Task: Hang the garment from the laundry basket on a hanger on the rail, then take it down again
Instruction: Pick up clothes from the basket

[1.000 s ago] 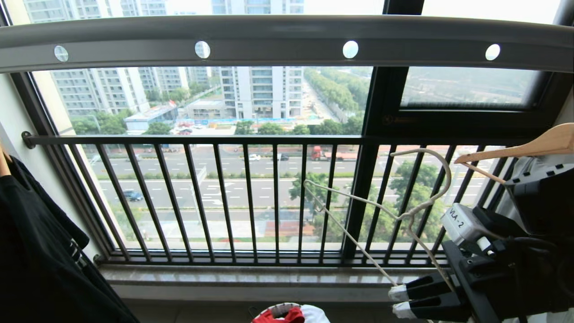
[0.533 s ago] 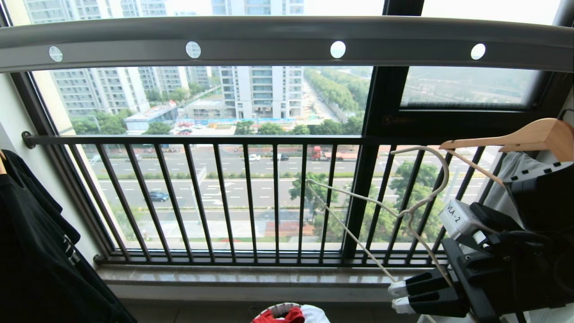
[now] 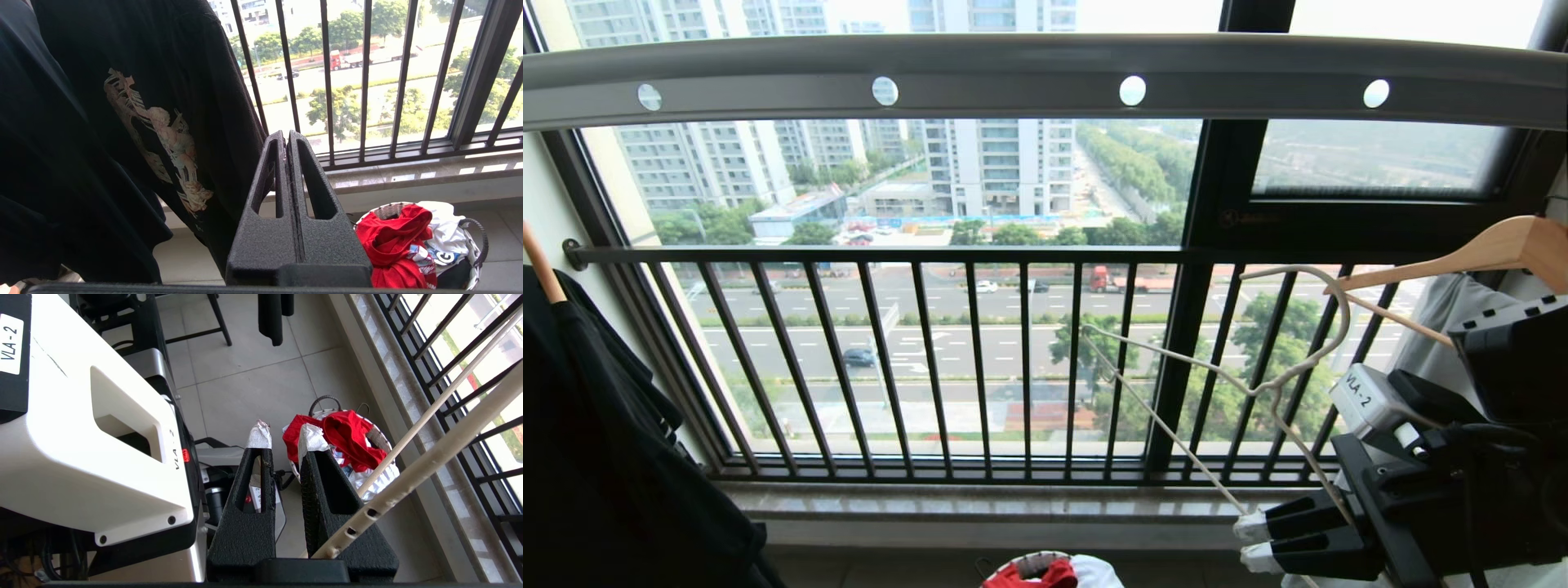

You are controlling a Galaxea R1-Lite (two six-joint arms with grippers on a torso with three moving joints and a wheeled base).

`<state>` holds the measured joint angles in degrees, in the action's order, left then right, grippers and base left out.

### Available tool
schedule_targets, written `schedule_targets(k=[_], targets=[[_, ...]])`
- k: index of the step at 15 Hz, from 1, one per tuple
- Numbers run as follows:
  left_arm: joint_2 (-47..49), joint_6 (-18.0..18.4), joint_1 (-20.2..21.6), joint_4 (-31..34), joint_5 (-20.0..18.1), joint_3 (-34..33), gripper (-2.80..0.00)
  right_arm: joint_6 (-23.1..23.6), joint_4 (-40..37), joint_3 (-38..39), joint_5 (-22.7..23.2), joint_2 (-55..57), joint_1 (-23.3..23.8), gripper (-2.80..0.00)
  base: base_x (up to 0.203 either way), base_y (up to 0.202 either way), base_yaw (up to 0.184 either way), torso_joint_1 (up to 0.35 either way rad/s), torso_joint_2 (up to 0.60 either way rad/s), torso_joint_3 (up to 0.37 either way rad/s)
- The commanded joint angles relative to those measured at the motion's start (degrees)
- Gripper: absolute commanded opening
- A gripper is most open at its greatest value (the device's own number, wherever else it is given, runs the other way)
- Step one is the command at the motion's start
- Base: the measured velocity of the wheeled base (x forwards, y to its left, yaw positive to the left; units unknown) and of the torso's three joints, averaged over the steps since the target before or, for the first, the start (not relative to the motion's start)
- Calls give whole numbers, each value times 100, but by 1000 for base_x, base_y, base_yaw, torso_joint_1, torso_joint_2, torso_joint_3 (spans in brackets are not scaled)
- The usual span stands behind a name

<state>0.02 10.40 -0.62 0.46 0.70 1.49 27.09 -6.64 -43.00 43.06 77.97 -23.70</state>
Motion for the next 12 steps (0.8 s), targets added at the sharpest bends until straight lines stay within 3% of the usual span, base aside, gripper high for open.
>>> schedule_targets(k=[1, 12], targets=[[-2, 6, 1, -2, 4, 1, -280, 25, -4, 11, 19, -11, 6, -280, 0, 0, 0, 0, 0, 0], [5, 6, 1, -2, 8, 1, -280, 25, 5, 19, 19, -19, 17, -280, 0, 0, 0, -75, 159, 85]])
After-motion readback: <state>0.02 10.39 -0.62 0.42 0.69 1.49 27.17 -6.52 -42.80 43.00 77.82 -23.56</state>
